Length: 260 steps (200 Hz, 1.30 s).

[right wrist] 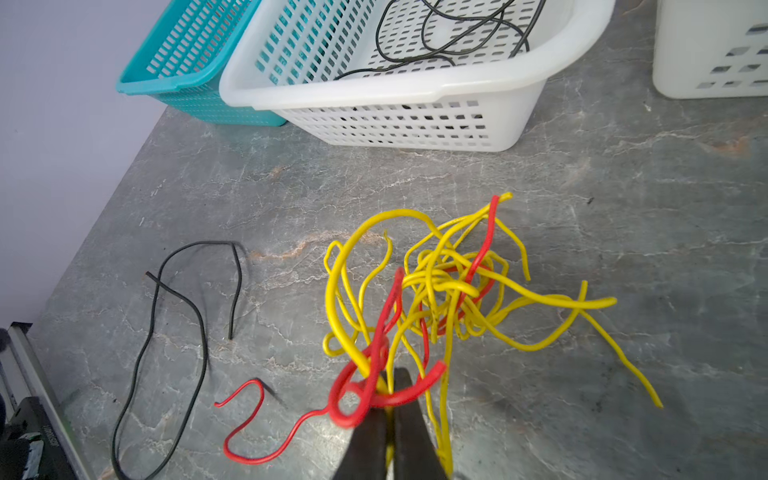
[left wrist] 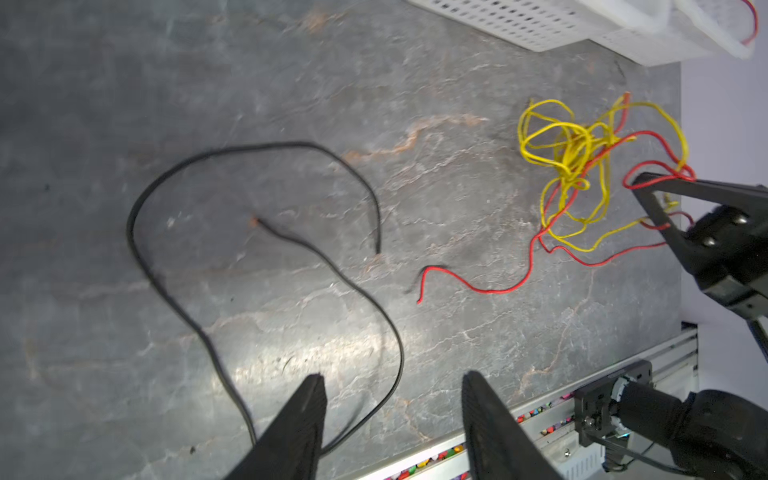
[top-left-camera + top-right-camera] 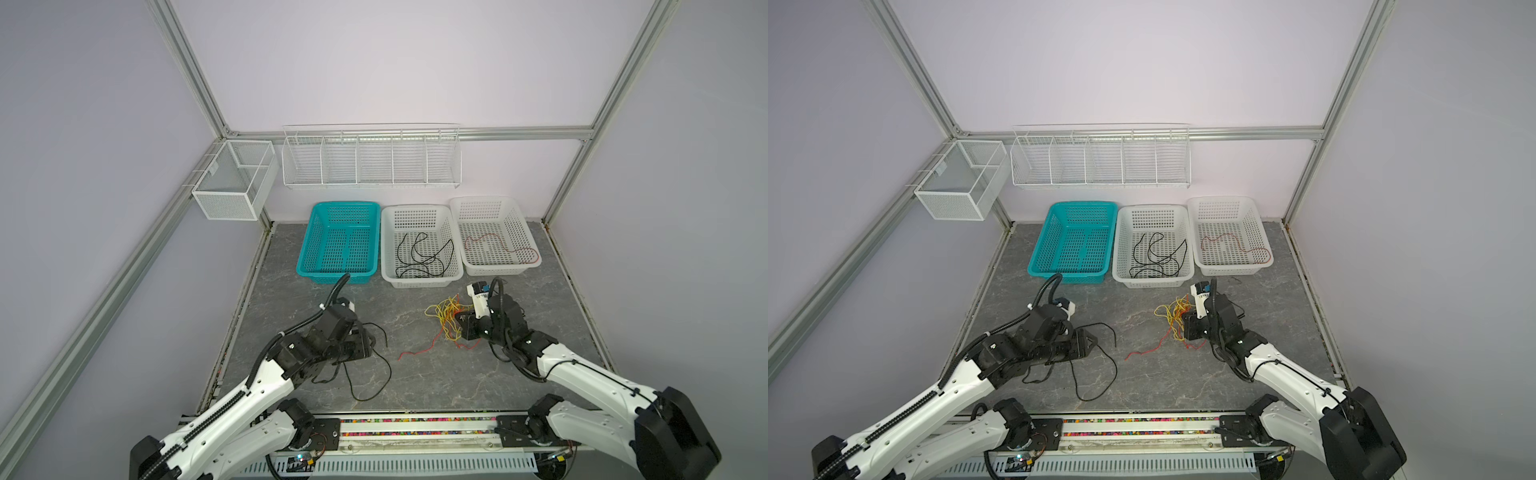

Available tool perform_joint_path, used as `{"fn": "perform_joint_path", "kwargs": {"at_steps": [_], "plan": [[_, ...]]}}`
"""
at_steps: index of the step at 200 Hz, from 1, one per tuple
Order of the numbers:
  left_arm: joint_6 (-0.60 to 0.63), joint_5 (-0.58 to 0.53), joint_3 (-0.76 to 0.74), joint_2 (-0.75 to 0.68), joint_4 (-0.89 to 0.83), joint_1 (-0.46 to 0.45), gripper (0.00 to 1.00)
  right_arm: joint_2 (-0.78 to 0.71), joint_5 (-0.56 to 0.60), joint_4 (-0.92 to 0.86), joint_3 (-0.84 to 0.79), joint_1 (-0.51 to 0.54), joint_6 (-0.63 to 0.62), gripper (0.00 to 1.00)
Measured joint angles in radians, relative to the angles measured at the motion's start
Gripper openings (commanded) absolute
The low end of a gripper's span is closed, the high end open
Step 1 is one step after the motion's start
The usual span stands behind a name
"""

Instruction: Untangle the cables

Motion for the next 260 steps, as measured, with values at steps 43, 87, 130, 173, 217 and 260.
{"fn": "perform_joint_path", "kwargs": {"at_steps": [43,87,130,173,217,260], "plan": [[-0.248,-0.062,-0.144,-0.21,-0.008,-0.008,0.58,0.0,0.001,-0.016,0.0,0.0,0.003,0.06],[-0.365,-0.148,-0.173,-0.193,-0.082,-0.043,0.59,0.0,0.008,-0.023,0.0,0.0,0.007,0.06],[-0.398,-0.209,-0.17,0.005,-0.091,-0.063,0.59,0.0,0.012,-0.031,0.0,0.0,0.011,0.06],[-0.409,-0.25,-0.164,0.133,-0.088,-0.095,0.57,-0.006,0.016,-0.035,0.0,0.0,0.011,0.06],[-0.416,-0.267,-0.169,0.164,-0.042,-0.107,0.49,-0.013,0.016,-0.038,0.0,0.0,0.011,0.06],[-0.415,-0.27,-0.179,0.221,-0.006,-0.107,0.43,-0.023,0.016,-0.041,0.0,0.0,0.011,0.06]]}}
